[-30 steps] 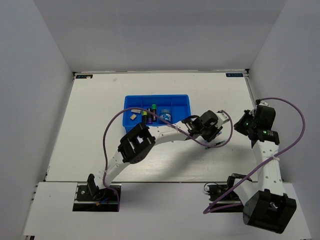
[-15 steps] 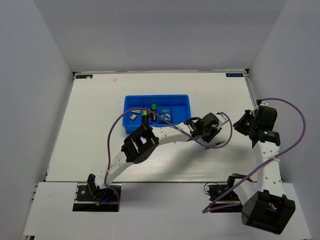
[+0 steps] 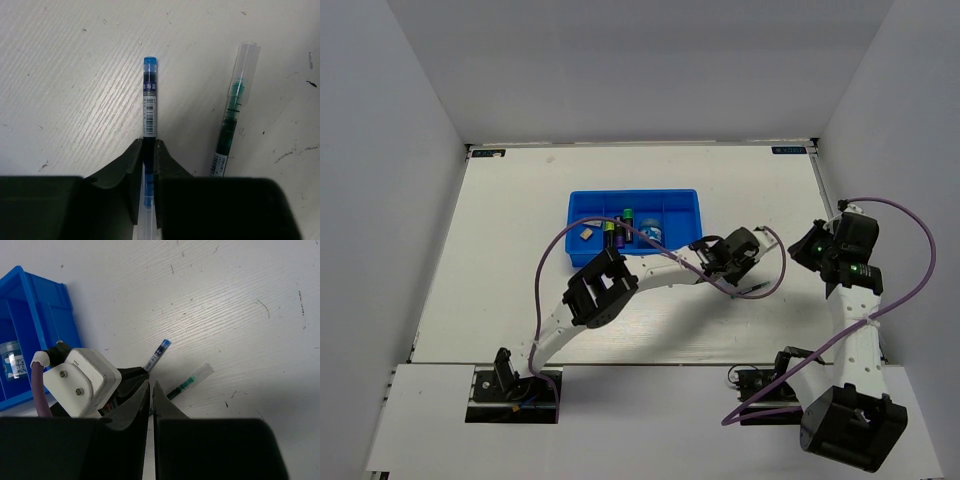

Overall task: Sort the stationery into containers
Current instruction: Grab a piece of stationery with the left arm, then place the stationery into the container

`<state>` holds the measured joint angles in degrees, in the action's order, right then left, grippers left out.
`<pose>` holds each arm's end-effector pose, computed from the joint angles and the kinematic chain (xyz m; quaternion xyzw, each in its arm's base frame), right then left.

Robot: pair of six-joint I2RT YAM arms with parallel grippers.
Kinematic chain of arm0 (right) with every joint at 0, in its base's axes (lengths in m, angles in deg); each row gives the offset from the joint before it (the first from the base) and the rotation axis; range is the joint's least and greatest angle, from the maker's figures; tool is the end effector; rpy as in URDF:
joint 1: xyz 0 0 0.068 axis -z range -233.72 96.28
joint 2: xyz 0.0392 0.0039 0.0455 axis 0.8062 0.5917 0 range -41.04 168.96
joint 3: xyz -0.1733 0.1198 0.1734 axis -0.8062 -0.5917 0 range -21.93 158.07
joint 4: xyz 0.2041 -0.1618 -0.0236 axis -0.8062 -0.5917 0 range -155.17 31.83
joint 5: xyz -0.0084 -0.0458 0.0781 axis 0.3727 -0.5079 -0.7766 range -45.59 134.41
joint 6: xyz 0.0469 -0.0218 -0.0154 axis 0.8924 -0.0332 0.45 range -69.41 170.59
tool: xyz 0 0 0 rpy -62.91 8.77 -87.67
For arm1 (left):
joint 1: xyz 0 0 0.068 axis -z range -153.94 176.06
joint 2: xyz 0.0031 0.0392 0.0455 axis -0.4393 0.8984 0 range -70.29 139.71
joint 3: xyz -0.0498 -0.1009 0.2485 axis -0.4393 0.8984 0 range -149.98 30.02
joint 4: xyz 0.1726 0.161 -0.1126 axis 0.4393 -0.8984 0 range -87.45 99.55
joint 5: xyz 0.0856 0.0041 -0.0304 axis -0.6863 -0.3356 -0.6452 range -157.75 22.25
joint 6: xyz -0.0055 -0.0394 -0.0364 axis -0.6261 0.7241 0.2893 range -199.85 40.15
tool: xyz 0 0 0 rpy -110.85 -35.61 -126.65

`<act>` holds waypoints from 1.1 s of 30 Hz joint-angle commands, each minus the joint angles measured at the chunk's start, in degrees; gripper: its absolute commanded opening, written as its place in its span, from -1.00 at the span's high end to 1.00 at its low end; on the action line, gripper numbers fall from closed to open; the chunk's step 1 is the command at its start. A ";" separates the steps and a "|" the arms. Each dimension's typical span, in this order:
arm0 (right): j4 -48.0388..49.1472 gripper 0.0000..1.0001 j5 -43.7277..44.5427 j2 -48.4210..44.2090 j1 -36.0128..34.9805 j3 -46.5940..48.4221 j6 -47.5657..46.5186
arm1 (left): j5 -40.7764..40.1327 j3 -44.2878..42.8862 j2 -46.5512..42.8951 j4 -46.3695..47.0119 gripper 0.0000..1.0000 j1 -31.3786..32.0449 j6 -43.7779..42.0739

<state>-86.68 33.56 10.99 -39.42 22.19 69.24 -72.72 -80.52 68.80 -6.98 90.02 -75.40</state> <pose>0.1919 -0.0420 0.2826 0.2112 0.8643 0.1013 0.4451 0.2401 -0.4845 0.1445 0.4438 0.8097 -0.1814 0.3383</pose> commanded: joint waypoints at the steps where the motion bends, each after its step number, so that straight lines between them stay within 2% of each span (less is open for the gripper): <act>1: 1.00 0.84 -1.10 -1.23 0.81 0.09 0.77 | -1.61 1.55 0.93 -9.39 0.57 0.90 -1.54; 3: 1.00 0.84 -1.19 -1.58 0.90 0.00 0.94 | -2.40 3.57 0.49 -9.92 0.77 1.07 -1.99; 7: 0.83 0.84 -1.63 -1.76 1.34 -0.08 1.12 | -2.94 8.05 -2.15 -8.78 1.00 1.07 -1.81; 13: 1.00 0.84 -2.42 -1.85 1.43 -0.17 0.86 | -2.50 7.71 -8.56 -7.20 1.00 0.28 -1.72; 20: 1.00 0.73 -3.03 -1.93 1.60 -0.26 0.42 | 0.84 6.91 -17.51 -4.48 1.00 -1.56 0.56; 27: 1.00 0.73 -3.91 -1.85 1.34 -0.35 0.24 | 3.31 15.08 -26.66 4.49 1.00 -6.13 11.19; 28: 1.09 0.73 -4.00 -2.19 1.51 -0.35 0.42 | 1.39 17.62 -27.98 7.02 1.00 -8.05 14.76; 33: 1.00 0.73 -4.62 -1.93 1.52 -0.53 0.24 | -3.54 19.58 -29.66 8.36 1.00 -12.37 19.89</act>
<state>-86.70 30.26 9.89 -38.04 22.15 69.66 -72.39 -62.16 41.08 -1.14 79.99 -61.43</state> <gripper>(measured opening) 0.134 0.213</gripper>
